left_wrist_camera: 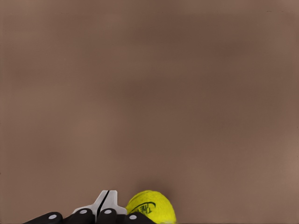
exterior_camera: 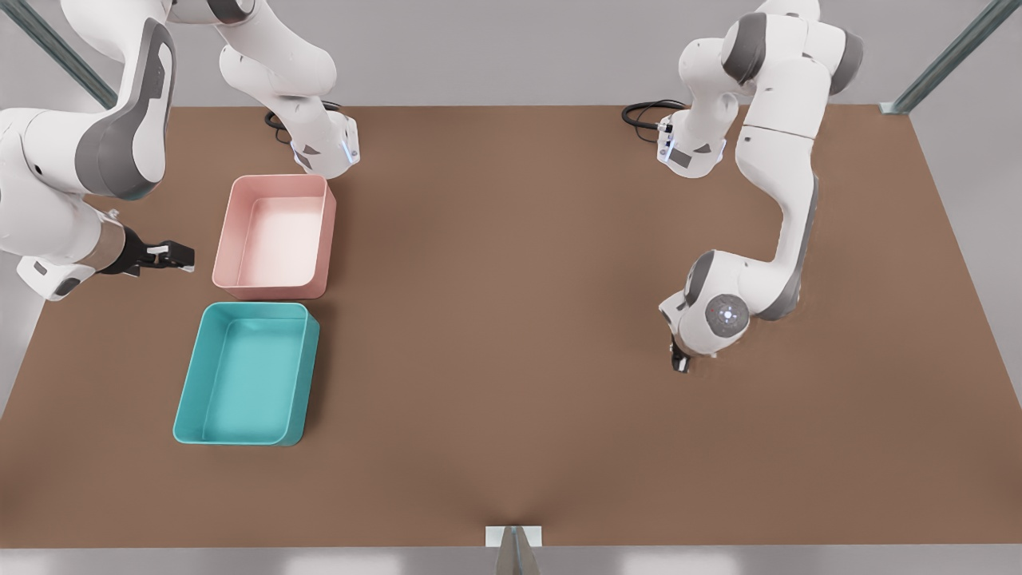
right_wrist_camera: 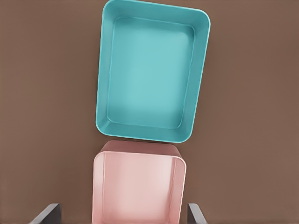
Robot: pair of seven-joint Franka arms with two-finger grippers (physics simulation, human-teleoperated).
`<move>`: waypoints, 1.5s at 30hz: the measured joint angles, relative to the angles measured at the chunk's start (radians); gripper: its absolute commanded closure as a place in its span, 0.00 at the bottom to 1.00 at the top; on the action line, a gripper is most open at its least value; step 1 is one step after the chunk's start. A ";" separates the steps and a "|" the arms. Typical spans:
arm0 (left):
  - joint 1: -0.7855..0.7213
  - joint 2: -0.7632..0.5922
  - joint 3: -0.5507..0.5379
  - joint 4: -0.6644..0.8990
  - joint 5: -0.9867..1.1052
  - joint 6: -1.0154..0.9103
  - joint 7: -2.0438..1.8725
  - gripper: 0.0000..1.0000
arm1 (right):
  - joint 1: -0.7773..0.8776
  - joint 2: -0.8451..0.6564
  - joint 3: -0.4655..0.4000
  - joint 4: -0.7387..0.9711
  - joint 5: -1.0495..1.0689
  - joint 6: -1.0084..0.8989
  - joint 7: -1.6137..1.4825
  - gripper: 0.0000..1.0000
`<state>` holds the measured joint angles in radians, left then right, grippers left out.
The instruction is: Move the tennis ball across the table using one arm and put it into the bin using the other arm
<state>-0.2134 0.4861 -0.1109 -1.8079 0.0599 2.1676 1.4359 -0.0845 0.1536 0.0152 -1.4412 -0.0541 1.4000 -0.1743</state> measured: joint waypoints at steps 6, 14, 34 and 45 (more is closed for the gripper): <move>0.084 -0.090 0.072 0.372 -0.161 -0.312 -0.400 0.00 | 0.000 0.005 -0.001 0.000 0.008 0.000 -0.001 0.00; 0.054 -0.257 -0.075 0.600 -0.032 -0.812 -0.916 0.00 | 0.105 0.139 0.007 0.080 0.032 0.019 0.002 0.00; 0.181 -0.265 -0.097 0.575 -0.019 -0.997 -1.536 0.00 | 0.306 0.425 0.007 -0.172 0.052 0.602 0.207 0.00; 0.183 -0.209 -0.099 0.577 -0.061 -1.032 -1.659 0.00 | 0.305 0.496 0.006 -0.247 0.051 0.886 0.291 0.00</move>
<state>-0.0301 0.2767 -0.2097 -1.2311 -0.0010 1.1352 -0.2227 0.2208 0.6492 0.0217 -1.6884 -0.0029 2.2864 0.1162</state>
